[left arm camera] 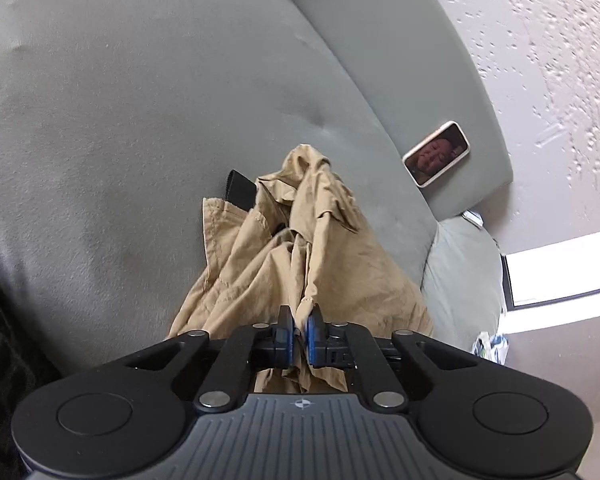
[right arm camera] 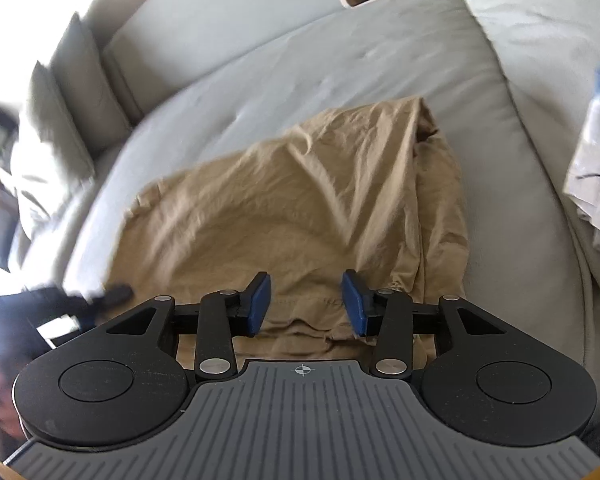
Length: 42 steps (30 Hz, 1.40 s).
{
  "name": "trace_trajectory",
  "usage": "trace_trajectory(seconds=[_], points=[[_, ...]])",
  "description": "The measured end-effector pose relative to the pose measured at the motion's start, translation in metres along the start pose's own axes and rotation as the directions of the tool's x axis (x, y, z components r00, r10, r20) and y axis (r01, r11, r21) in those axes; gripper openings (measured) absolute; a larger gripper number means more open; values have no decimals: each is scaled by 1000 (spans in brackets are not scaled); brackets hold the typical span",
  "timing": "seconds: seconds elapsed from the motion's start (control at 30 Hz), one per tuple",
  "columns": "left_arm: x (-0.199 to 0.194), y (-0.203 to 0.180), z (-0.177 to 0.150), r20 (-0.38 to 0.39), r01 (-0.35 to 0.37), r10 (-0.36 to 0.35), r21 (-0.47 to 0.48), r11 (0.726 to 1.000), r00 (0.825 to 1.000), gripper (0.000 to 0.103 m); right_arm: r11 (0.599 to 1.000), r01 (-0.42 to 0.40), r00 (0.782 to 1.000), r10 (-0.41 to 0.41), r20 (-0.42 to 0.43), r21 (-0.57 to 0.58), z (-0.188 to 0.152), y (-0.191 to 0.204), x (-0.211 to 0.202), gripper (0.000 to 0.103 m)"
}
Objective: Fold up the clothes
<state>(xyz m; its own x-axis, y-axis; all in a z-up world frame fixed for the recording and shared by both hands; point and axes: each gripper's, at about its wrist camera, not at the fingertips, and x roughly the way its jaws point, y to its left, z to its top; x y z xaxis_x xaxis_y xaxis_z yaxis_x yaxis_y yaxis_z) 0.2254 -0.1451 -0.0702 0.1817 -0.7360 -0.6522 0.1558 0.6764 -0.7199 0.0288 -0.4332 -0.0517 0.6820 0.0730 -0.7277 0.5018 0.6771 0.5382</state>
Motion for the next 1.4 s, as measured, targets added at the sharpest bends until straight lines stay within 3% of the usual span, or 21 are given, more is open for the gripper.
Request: trace_trajectory(seconds=[0.1, 0.2, 0.27, 0.37, 0.43, 0.5, 0.6, 0.63, 0.77, 0.87, 0.93, 1.07, 1.13, 1.17, 1.23, 1.3, 1.33, 1.4], points=[[-6, 0, -5, -12, 11, -11, 19, 1000, 1000, 4, 999, -22, 995, 18, 97, 36, 8, -3, -33, 46], [-11, 5, -9, -21, 12, -12, 25, 1000, 1000, 4, 997, 68, 979, -61, 195, -33, 12, 7, -60, 46], [-12, 8, -9, -25, 11, -10, 26, 1000, 1000, 4, 992, 93, 977, -74, 198, -88, 12, 17, -63, 46], [-11, 14, -7, -26, 13, -12, 11, 1000, 1000, 4, 976, 129, 982, -101, 161, -175, 6, 31, -45, 44], [-8, 13, -7, -23, 3, -3, 31, 1000, 1000, 4, 945, 203, 979, -187, 84, -256, -4, 33, -16, 43], [-6, 8, -9, -18, -14, 15, 66, 998, 1000, 4, 896, 276, 956, -294, 1, -347, -16, 31, 15, 38], [-1, 4, -16, -11, -59, 61, 134, 989, 998, 4, 838, 327, 933, -360, 8, -437, -34, 37, 13, 35], [1, 5, -17, -10, -66, 68, 138, 988, 998, 4, 837, 330, 930, -368, -3, -437, -34, 37, 9, 35], [3, 10, -18, -1, -76, 77, 157, 985, 997, 5, 883, 304, 939, -341, -43, -358, -20, 31, -9, 35], [4, 9, -18, 8, -89, 89, 183, 979, 996, 5, 898, 275, 961, -268, 69, -344, -11, 47, -32, 37], [5, 8, -19, 13, -97, 96, 196, 976, 995, 6, 903, 237, 970, -198, 143, -357, -7, 61, -40, 47], [3, 4, -22, 32, -137, 133, 228, 964, 991, 7, 892, 170, 985, -142, 97, -418, -7, 79, 3, 43], [-8, -2, -26, 62, -172, 161, 247, 954, 985, 9, 874, 159, 987, -156, 43, -459, -14, 85, 33, 38], [-15, -6, -28, 88, -194, 177, 256, 947, 980, 10, 860, 163, 983, -181, 10, -484, -21, 85, 46, 39], [-33, -20, -33, 217, -251, 189, 311, 917, 958, 5, 813, 184, 979, -199, 34, -553, -37, 88, 53, 39], [-48, -43, -38, 348, -275, 128, 412, 869, 929, 4, 797, 184, 980, -196, 42, -575, -41, 91, 49, 39], [-48, -54, -39, 356, -241, 71, 461, 854, 932, 4, 803, 178, 981, -191, 37, -569, -40, 90, 47, 39], [-35, -69, -39, 299, -149, -22, 536, 831, 954, 8, 824, 164, 984, -177, 29, -543, -34, 86, 47, 39]])
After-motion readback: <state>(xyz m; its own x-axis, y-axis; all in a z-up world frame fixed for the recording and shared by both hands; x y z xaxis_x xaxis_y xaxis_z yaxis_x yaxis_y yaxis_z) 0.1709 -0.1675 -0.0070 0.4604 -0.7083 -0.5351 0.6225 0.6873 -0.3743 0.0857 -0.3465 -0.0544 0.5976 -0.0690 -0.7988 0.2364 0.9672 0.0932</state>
